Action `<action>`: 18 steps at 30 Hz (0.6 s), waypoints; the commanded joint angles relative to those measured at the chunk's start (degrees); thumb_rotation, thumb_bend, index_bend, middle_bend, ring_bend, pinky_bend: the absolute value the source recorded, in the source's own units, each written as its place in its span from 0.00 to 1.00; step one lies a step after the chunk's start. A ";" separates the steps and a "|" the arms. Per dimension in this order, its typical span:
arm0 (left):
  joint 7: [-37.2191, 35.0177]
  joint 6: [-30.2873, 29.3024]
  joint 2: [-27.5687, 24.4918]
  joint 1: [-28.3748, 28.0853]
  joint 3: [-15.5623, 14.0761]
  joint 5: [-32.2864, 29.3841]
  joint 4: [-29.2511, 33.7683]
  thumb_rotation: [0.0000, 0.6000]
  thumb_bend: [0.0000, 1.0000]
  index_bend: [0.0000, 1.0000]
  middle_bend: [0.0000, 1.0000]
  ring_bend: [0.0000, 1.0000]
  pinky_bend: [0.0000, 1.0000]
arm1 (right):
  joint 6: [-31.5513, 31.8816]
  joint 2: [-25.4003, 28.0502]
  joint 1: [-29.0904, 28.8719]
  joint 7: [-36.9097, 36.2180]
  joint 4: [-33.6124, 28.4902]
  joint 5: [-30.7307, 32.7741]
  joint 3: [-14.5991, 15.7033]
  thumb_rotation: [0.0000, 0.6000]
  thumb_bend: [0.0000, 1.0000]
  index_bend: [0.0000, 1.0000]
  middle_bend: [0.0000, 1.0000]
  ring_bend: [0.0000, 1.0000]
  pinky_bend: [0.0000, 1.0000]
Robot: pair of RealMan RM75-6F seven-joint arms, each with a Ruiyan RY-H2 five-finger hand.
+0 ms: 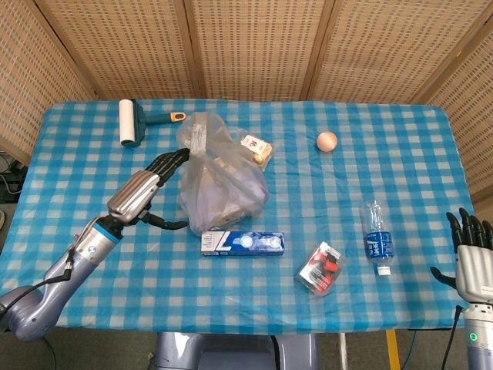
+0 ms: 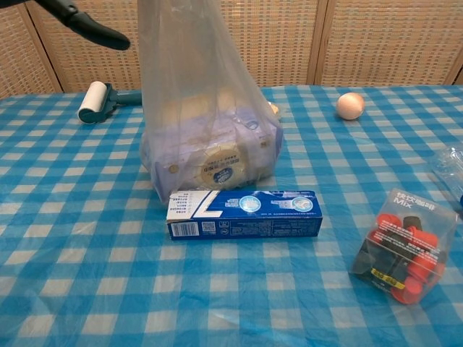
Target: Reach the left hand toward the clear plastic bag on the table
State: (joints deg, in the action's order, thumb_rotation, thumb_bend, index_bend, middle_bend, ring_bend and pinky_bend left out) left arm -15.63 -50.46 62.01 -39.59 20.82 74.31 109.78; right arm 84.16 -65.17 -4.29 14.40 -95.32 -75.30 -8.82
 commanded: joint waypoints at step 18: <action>-6.68 4.63 4.49 -9.97 6.76 -12.74 -0.43 1.00 0.00 0.00 0.00 0.00 0.00 | -0.17 1.27 -0.05 -2.53 -0.07 0.49 -0.11 1.00 0.00 0.00 0.00 0.00 0.00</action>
State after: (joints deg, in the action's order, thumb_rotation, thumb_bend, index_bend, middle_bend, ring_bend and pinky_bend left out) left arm -21.00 -47.14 66.02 -48.13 26.36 63.59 110.15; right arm 83.98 -63.91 -4.35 11.88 -95.40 -74.81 -8.92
